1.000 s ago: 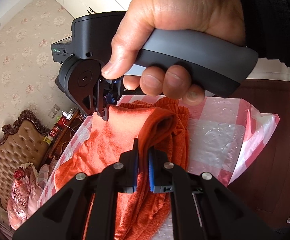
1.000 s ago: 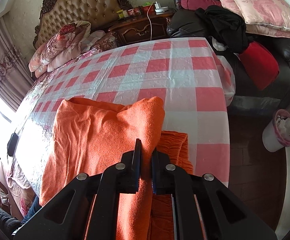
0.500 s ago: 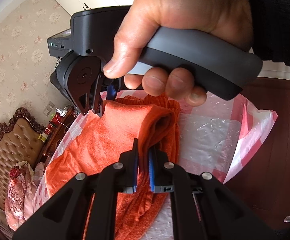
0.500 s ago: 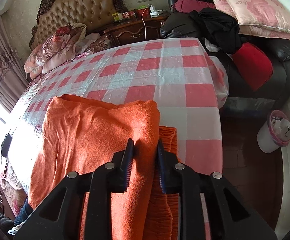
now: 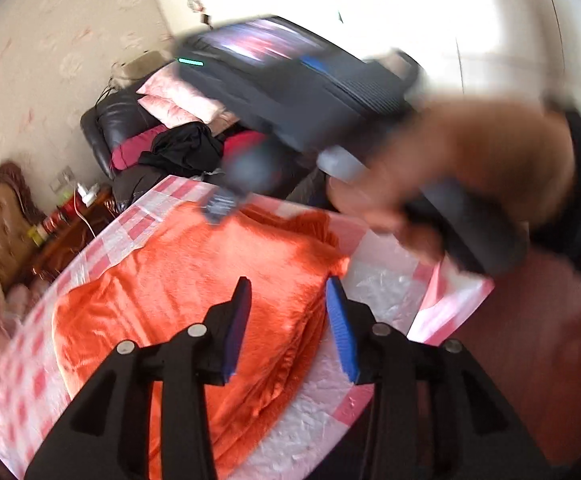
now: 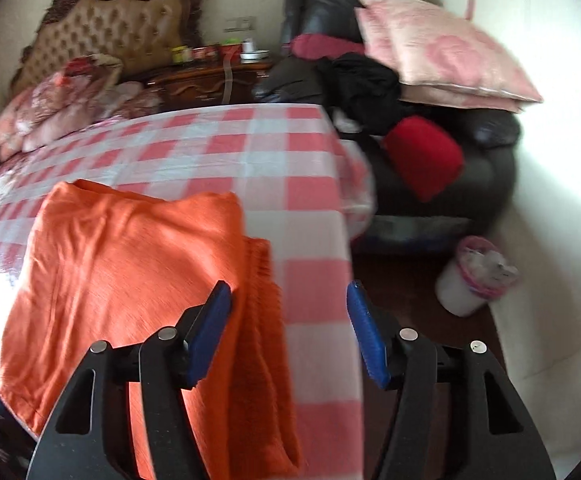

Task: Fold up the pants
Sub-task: 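Lower the folded pants onto the checkered cloth and open both grippers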

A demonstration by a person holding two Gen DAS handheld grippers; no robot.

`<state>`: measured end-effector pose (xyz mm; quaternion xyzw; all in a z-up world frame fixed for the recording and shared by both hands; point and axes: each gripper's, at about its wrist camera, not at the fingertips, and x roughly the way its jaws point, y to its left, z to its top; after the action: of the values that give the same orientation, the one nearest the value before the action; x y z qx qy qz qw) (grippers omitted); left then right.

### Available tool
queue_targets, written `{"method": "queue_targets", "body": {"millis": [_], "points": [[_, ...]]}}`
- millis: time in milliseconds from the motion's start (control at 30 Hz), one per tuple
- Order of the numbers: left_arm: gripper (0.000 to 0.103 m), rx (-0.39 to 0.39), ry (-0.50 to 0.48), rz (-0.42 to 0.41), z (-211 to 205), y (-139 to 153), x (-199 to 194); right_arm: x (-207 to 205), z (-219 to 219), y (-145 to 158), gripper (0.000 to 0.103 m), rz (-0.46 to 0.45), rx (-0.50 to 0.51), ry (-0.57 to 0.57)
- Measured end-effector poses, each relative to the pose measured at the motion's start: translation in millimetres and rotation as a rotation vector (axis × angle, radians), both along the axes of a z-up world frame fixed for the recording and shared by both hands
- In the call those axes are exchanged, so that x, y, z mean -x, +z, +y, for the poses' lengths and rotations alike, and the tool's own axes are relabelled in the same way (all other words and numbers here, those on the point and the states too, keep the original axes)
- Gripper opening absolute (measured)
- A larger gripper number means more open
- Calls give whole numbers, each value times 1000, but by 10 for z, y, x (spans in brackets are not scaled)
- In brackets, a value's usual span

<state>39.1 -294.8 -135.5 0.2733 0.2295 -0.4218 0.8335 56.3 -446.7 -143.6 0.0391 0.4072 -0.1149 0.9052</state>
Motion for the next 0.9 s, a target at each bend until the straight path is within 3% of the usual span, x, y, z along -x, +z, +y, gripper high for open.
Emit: {"method": "queue_targets", "body": {"millis": [133,267,300,333,400,467,533,667,800,900], "points": [[41,112,170,102,304,249,-502,239,-15,40,57,-8,17,-83],[40,151,269,153,424,401,-1145,468,216,243,59,-105,-59,-15],[38,152,259,170,402,409,-1274,487,327,267,59,-114,-46,7],[38,170,221,244,366,392,-1442,489,412,258,59,-113,-39,26],[21,151,212,363,266,286,-1777,450,555,143,59,-69,-24,53],[12,112,190,444,73,140,-1961,437,624,5,41,-11,-4,54],[12,79,166,524,-141,-35,-2086,433,595,-177,37,44,-26,31],[12,-12,148,528,-482,-220,-2189,522,585,-255,37,34,-25,29],[15,-27,146,587,-575,-286,-2380,501,566,-281,37,35,-36,25],[15,20,142,632,-461,-166,-2516,507,607,-285,37,44,-8,28]]}}
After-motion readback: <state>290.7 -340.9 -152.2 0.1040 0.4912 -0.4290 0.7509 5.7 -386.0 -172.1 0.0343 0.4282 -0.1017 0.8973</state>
